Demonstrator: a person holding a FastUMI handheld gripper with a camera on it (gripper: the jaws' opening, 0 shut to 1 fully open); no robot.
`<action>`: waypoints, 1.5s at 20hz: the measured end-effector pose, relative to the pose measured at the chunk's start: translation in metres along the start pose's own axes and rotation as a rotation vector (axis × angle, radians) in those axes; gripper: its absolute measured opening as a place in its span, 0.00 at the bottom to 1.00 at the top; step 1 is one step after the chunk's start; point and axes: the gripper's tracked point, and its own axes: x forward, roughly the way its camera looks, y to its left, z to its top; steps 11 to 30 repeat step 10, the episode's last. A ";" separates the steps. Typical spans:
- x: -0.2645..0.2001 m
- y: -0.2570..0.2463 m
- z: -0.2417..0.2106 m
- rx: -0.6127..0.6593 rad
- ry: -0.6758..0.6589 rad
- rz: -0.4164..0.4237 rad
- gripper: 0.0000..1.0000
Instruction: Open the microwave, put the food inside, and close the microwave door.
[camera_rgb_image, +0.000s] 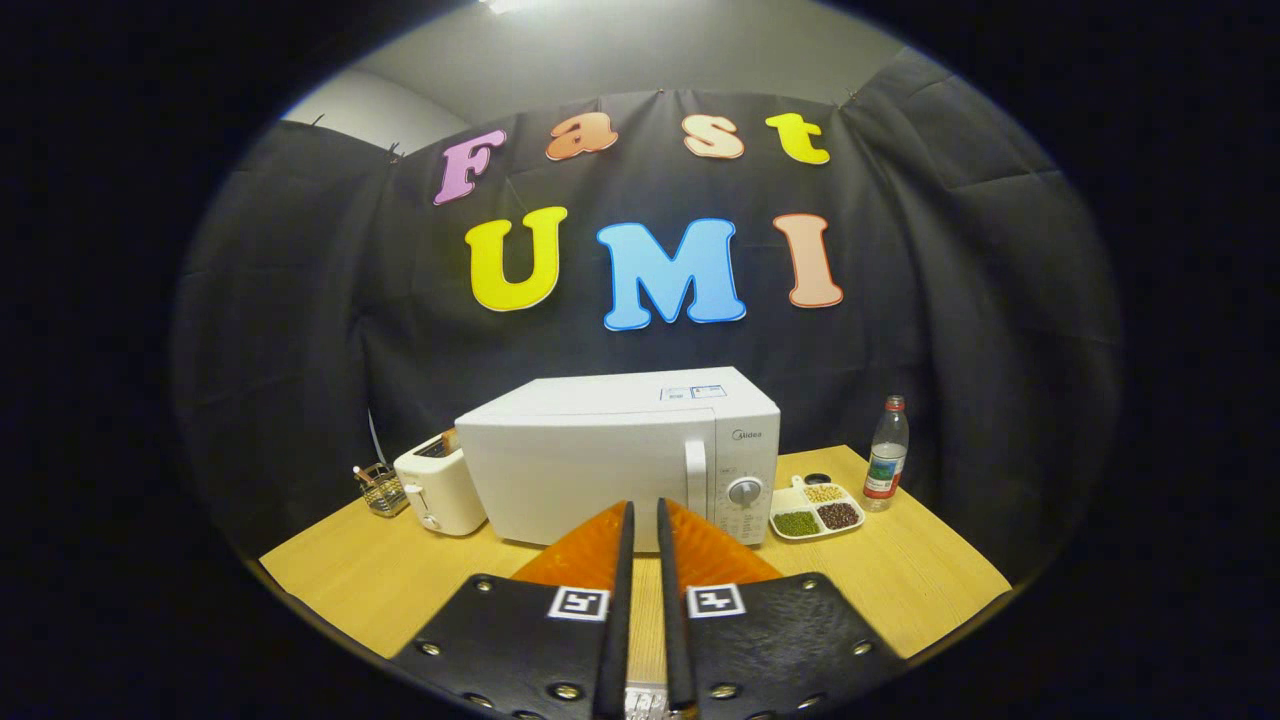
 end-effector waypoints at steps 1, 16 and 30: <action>-0.008 0.004 0.000 -0.002 -0.007 0.014 0.43; -0.049 0.002 0.017 -0.037 -0.073 -0.023 0.97; -0.049 0.002 0.017 -0.037 -0.073 -0.023 0.97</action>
